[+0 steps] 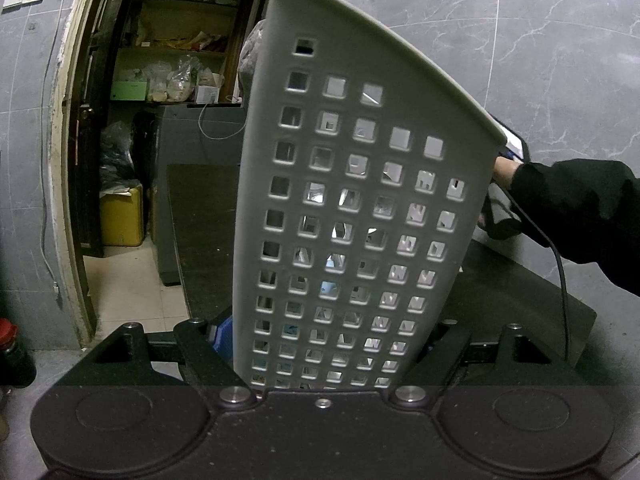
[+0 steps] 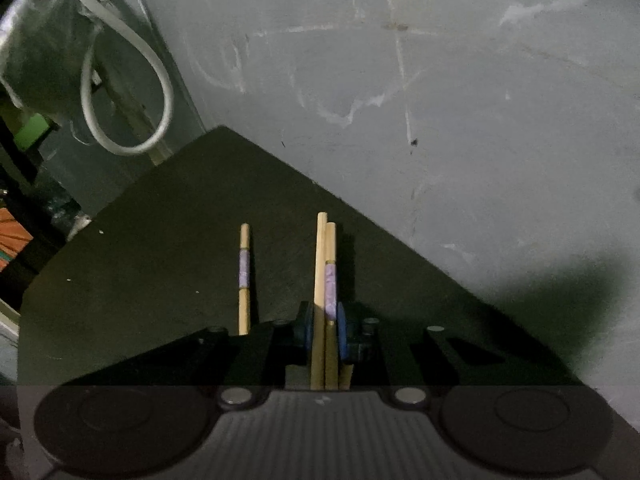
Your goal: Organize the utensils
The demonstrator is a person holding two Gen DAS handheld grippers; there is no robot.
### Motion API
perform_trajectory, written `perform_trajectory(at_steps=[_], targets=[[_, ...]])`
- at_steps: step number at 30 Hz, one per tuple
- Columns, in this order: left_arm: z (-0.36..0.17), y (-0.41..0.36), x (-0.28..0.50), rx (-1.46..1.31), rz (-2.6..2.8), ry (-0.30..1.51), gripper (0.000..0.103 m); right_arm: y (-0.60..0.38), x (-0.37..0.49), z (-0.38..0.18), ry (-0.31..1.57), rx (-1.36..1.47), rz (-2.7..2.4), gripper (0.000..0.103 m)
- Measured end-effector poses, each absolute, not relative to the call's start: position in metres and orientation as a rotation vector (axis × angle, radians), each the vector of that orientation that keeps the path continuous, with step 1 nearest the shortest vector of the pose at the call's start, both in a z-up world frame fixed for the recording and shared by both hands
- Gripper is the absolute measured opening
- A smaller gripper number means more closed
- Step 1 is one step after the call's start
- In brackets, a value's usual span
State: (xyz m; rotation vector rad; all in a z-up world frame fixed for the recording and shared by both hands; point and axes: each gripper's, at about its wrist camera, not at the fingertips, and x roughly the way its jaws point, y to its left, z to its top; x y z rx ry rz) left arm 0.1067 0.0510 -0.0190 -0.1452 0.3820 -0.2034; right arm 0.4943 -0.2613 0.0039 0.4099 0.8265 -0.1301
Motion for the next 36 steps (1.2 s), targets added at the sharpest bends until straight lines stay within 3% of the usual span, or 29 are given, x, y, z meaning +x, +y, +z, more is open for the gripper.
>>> perform_trajectory(at_steps=[23,36], targets=[[-0.017,0.048,0.105,-0.141,-0.194,0.382,0.08,-0.259,0.359,0.066,0.42,0.357,0.177,0.014],[-0.013,0.04,0.105,-0.117,-0.173,0.391,0.079,-0.24,0.267,0.063,0.088,0.282,0.317,0.014]])
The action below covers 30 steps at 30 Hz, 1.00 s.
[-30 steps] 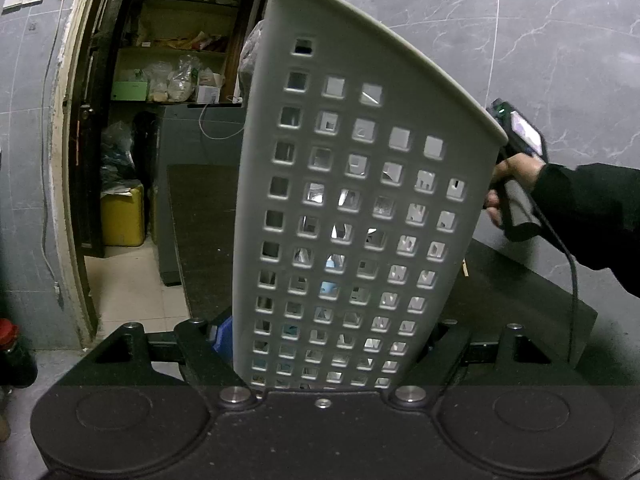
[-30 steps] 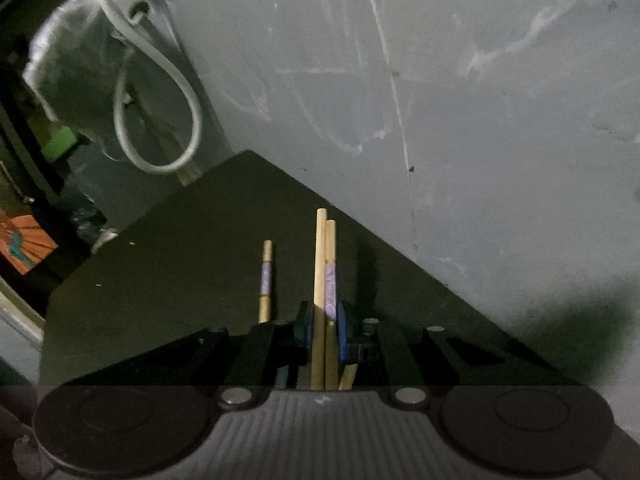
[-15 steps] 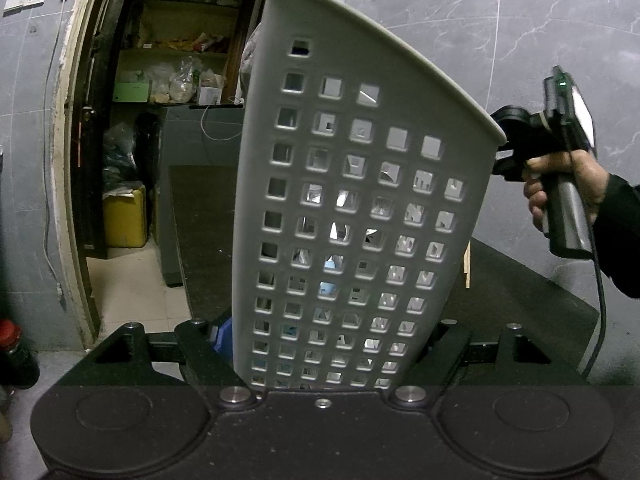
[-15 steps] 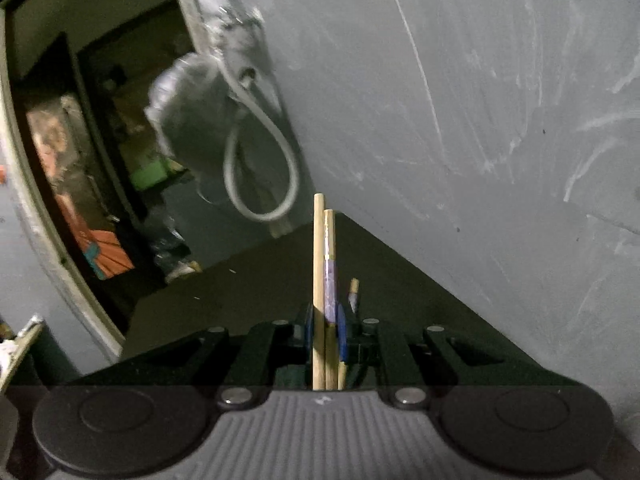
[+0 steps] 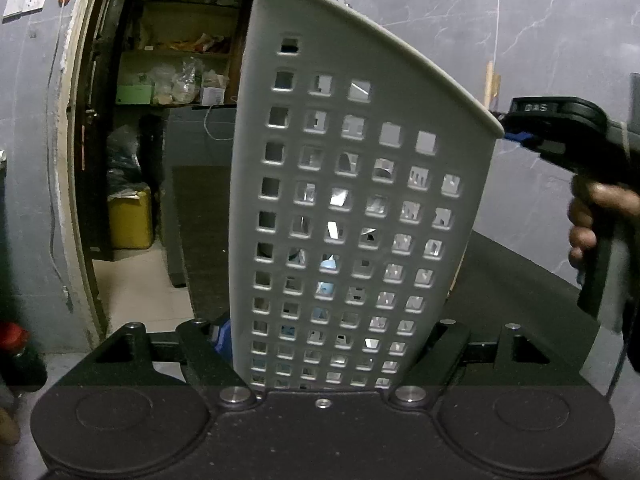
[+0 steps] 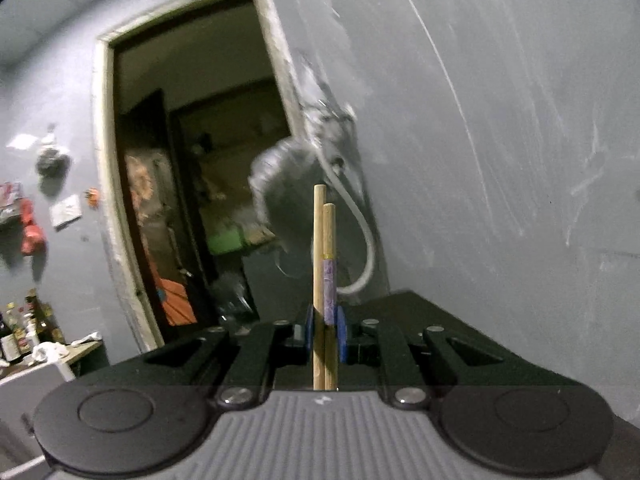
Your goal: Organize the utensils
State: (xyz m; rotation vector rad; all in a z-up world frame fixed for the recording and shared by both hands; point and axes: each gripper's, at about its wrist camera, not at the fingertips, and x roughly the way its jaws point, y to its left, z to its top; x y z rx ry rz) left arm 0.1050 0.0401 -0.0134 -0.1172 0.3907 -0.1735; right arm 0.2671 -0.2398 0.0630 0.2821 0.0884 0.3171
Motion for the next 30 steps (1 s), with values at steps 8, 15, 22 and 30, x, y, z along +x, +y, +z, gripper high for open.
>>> perform_trajectory(at_steps=[8,15,22,30], targets=[[-0.011,0.034,0.104,-0.108,-0.163,0.392,0.079,-0.214,0.205,0.055,-0.137,0.148,0.344,0.013],[-0.011,0.033,0.103,-0.106,-0.16,0.391,0.079,-0.195,0.179,0.05,-0.201,0.083,0.37,0.009],[-0.011,0.032,0.103,-0.105,-0.16,0.391,0.078,-0.189,0.182,0.049,-0.195,0.083,0.382,0.008],[-0.011,0.032,0.103,-0.105,-0.16,0.391,0.078,-0.192,0.187,0.049,-0.187,0.102,0.38,0.008]])
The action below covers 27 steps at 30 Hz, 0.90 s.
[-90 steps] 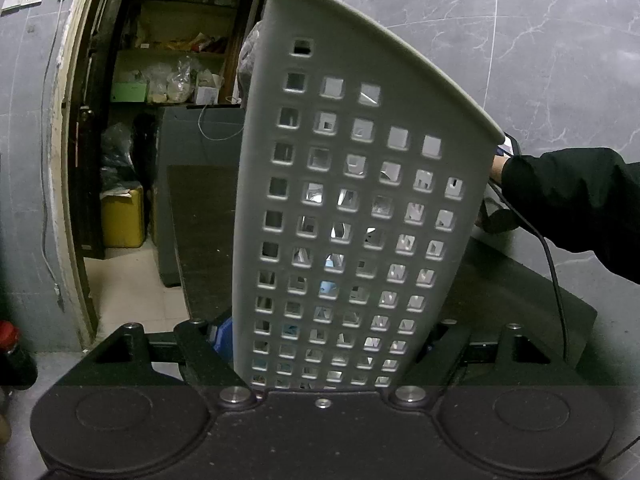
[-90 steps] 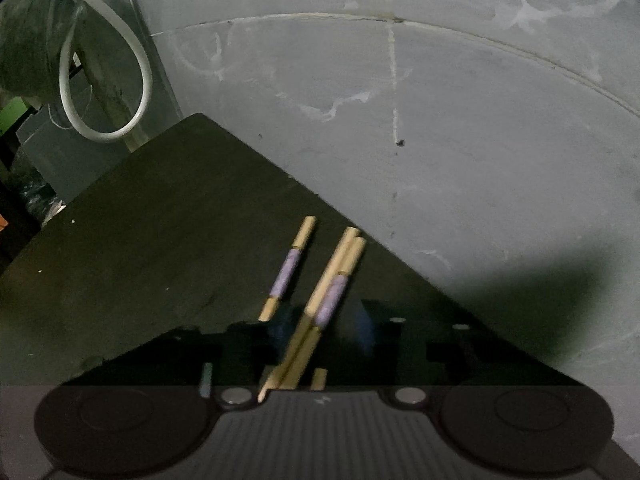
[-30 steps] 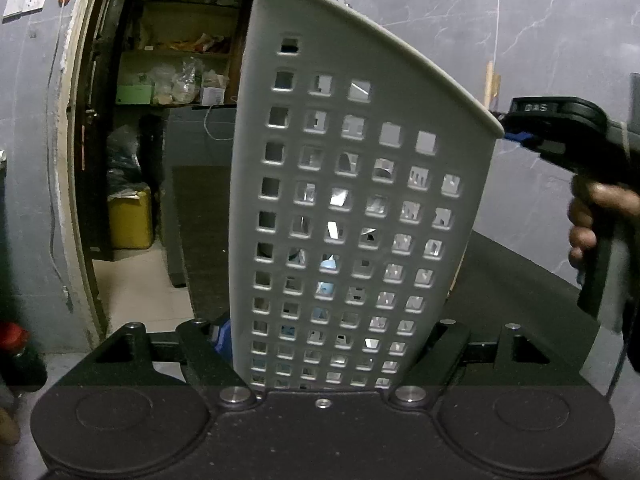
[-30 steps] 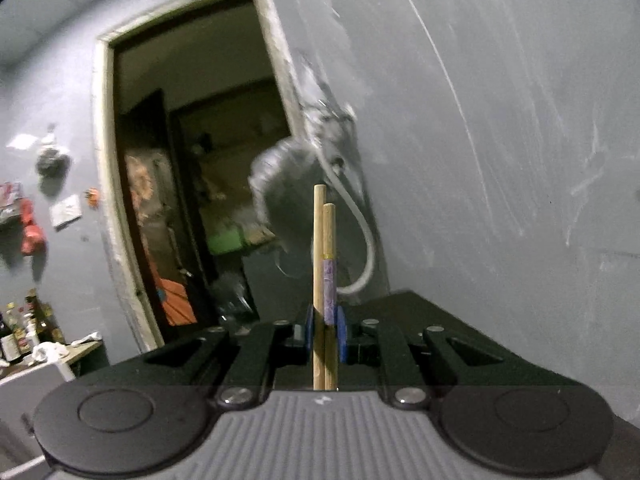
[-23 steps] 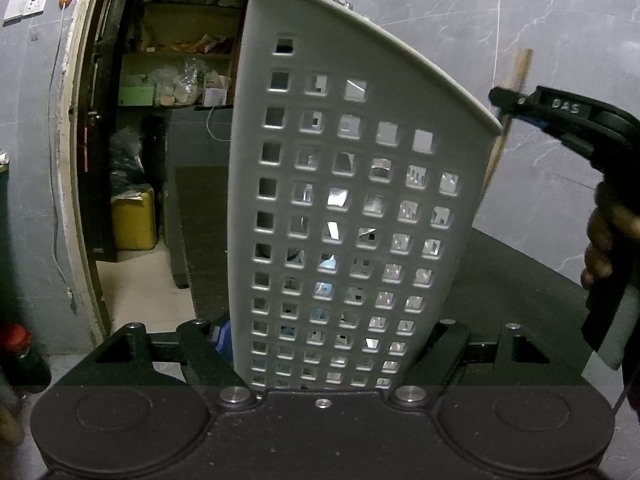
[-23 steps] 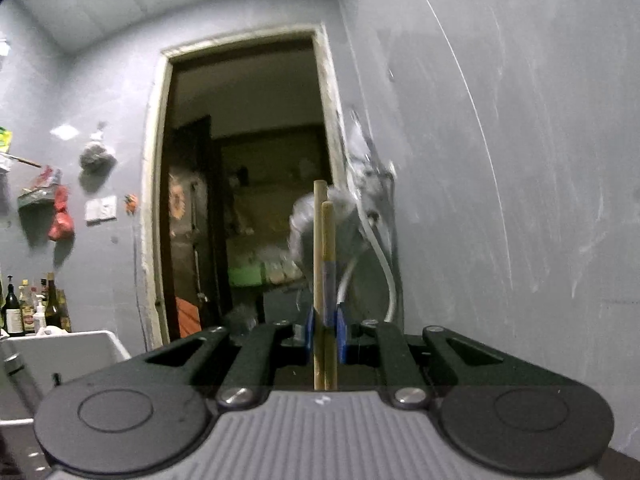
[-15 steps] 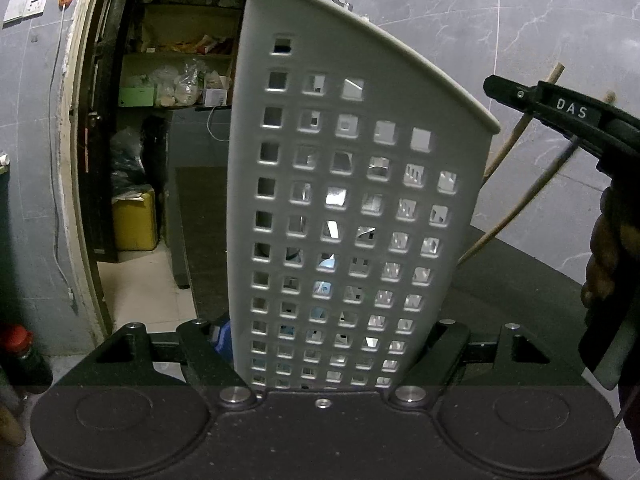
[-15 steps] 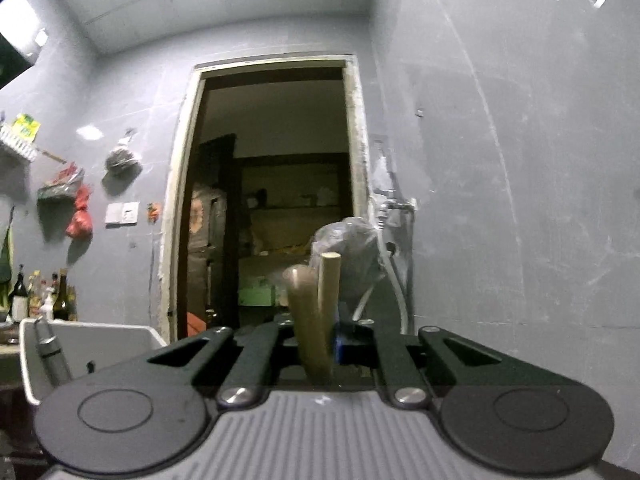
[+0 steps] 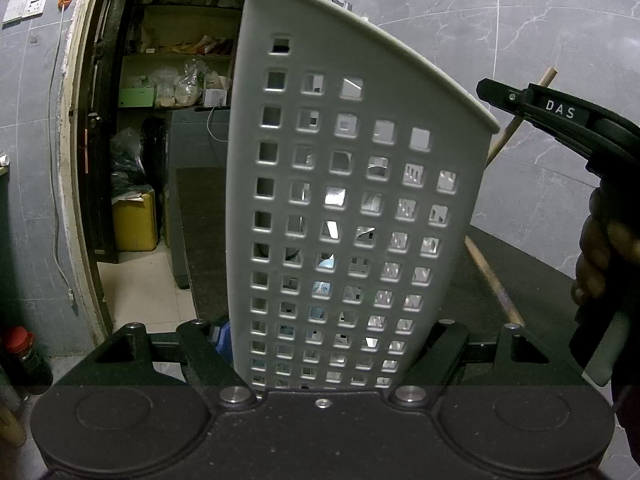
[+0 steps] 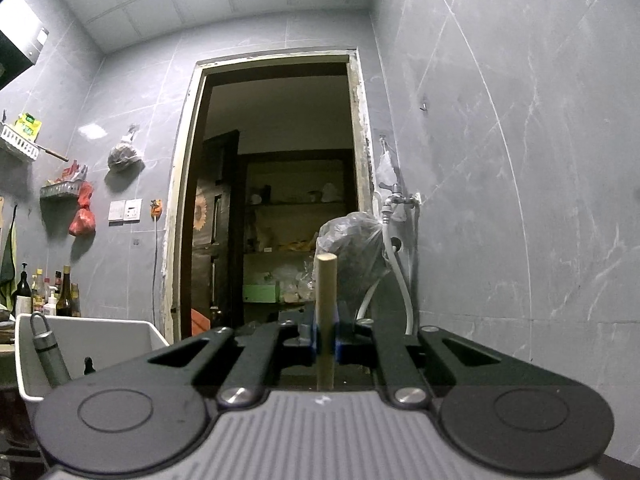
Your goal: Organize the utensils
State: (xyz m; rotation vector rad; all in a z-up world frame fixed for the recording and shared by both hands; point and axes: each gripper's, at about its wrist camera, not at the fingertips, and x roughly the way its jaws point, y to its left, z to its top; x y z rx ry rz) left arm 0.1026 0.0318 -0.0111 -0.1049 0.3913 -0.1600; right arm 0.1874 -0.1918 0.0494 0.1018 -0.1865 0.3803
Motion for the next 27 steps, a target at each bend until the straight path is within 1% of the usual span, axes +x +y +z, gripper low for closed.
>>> perform_trajectory(at_steps=[12,17,27], targets=[[-0.011,0.032,0.102,-0.104,-0.16,0.391,0.078,-0.192,0.19,0.05,-0.182,0.114,0.382,0.009],[-0.011,0.032,0.103,-0.104,-0.159,0.391,0.078,-0.194,0.191,0.063,-0.193,0.083,0.393,0.009],[-0.011,0.032,0.102,-0.105,-0.163,0.391,0.078,-0.211,0.205,0.091,-0.134,0.119,0.401,0.009]])
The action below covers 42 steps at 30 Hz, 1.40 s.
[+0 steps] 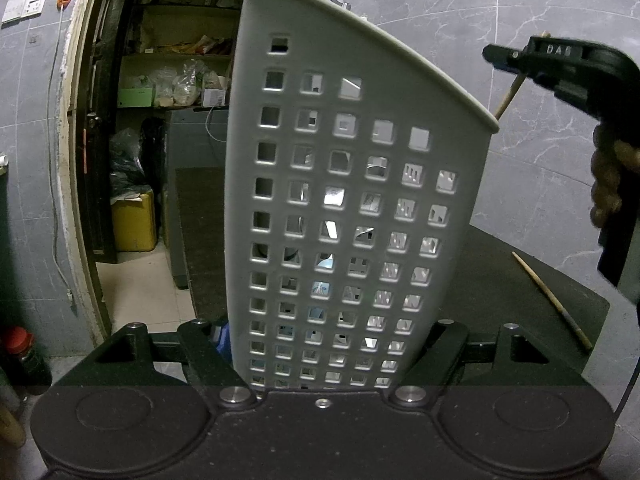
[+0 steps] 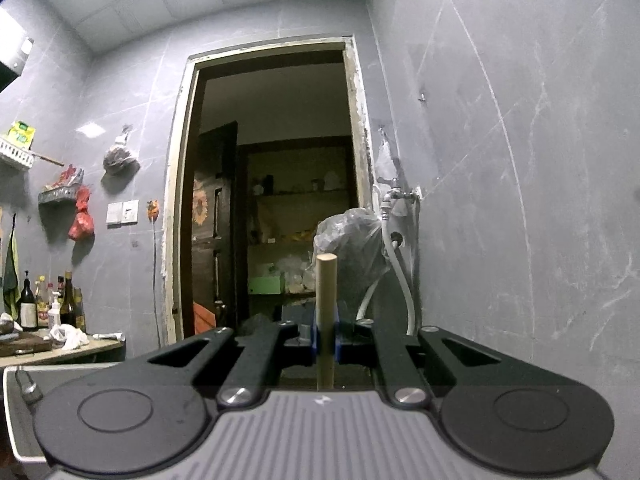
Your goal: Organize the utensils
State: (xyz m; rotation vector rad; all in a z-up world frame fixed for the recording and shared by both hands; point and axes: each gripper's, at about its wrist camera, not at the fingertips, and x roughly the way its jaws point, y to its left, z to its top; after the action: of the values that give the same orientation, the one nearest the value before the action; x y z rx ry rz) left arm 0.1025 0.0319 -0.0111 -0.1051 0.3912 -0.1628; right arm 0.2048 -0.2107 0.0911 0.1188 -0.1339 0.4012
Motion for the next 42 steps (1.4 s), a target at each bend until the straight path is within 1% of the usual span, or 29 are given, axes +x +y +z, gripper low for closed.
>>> perform_trajectory(at_steps=[14,33,35,39,42], targets=[[-0.011,0.031,0.104,-0.105,-0.163,0.392,0.078,-0.217,0.198,0.128,-0.182,0.064,0.402,0.009],[-0.011,0.031,0.104,-0.104,-0.163,0.392,0.077,-0.215,0.194,0.135,-0.191,0.061,0.42,0.009],[-0.011,0.031,0.104,-0.104,-0.163,0.392,0.077,-0.217,0.186,0.14,-0.213,0.085,0.445,0.009],[-0.011,0.031,0.104,-0.104,-0.162,0.392,0.077,-0.213,0.158,0.158,-0.317,0.114,0.556,0.009],[-0.011,0.031,0.104,-0.104,-0.163,0.392,0.077,-0.207,0.145,0.17,-0.343,0.135,0.664,0.009]])
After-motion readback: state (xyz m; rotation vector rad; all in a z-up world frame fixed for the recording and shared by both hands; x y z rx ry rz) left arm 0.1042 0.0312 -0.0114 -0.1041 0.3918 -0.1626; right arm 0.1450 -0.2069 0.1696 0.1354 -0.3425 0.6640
